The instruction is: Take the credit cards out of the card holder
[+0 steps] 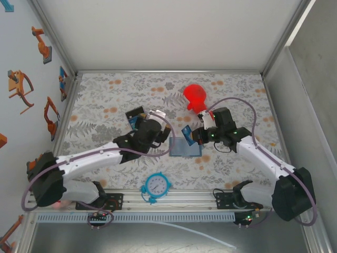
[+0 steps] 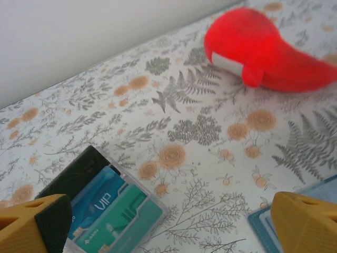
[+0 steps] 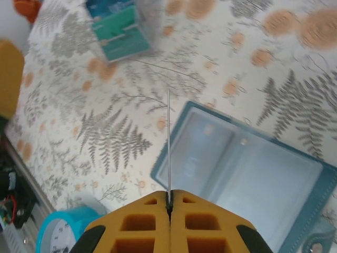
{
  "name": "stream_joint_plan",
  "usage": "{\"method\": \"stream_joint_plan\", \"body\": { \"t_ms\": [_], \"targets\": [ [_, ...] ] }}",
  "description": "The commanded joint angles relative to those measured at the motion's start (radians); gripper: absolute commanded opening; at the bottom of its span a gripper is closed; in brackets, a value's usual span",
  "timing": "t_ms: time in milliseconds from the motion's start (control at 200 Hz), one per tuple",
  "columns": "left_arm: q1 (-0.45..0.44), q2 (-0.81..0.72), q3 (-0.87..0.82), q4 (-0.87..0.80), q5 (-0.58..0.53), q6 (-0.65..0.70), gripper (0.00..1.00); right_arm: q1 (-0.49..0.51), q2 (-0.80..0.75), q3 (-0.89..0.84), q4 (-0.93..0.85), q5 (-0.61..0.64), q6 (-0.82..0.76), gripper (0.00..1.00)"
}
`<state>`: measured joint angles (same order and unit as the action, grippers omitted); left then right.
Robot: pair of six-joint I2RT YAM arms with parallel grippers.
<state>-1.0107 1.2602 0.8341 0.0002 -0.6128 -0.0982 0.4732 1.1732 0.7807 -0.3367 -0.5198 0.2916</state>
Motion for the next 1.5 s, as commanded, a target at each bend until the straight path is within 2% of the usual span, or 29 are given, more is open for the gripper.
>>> {"method": "stream_joint_plan", "body": {
  "t_ms": [0, 55, 195, 295, 386, 471, 546, 671, 846, 931, 1142, 1282, 1402, 1497],
  "targets": [
    [0.06, -0.12, -0.043, -0.026, 0.17, -0.024, 0.97, 0.053, -0.018, 0.069, -0.056, -0.032, -0.107, 0.0],
    [0.097, -0.187, -0.063, -0.027, 0.265, -0.028, 0.97, 0.085, -0.011, 0.098, -0.077, -0.034, -0.143, 0.0],
    [0.143, -0.316, -0.073, -0.073, 0.416, -0.003, 0.97, 0.147, 0.005, 0.155, -0.098, -0.069, -0.225, 0.0],
    [0.161, -0.367, -0.069, -0.123, 0.521, 0.024, 0.97, 0.17, 0.018, 0.199, -0.121, -0.125, -0.289, 0.0],
    [0.173, -0.386, -0.064, -0.165, 0.671, 0.071, 1.0, 0.193, 0.034, 0.246, -0.171, -0.152, -0.358, 0.0],
    [0.173, -0.389, -0.057, -0.191, 0.8, 0.107, 0.91, 0.207, 0.05, 0.286, -0.227, -0.184, -0.42, 0.0],
    [0.173, -0.383, -0.056, -0.197, 0.858, 0.126, 0.85, 0.216, 0.069, 0.32, -0.282, -0.209, -0.469, 0.0],
    [0.173, -0.351, -0.037, -0.233, 0.94, 0.183, 0.84, 0.246, 0.093, 0.364, -0.352, -0.231, -0.529, 0.0],
    [0.173, -0.278, 0.005, -0.273, 1.042, 0.236, 0.61, 0.275, 0.117, 0.394, -0.39, -0.243, -0.57, 0.0],
    [0.173, -0.241, 0.025, -0.288, 1.096, 0.25, 0.45, 0.283, 0.13, 0.402, -0.393, -0.245, -0.578, 0.0],
    [0.172, -0.205, 0.043, -0.312, 1.15, 0.277, 0.0, 0.285, 0.132, 0.401, -0.38, -0.233, -0.579, 0.0],
    [0.173, -0.24, 0.024, -0.309, 1.119, 0.278, 0.0, 0.285, 0.098, 0.373, -0.317, -0.146, -0.522, 0.0],
    [0.173, -0.306, -0.018, -0.267, 1.033, 0.249, 0.0, 0.283, 0.05, 0.323, -0.233, -0.015, -0.443, 0.27],
    [0.173, -0.375, -0.071, -0.192, 0.928, 0.194, 0.0, 0.281, 0.007, 0.277, -0.156, 0.068, -0.361, 0.36]
  ]
}}
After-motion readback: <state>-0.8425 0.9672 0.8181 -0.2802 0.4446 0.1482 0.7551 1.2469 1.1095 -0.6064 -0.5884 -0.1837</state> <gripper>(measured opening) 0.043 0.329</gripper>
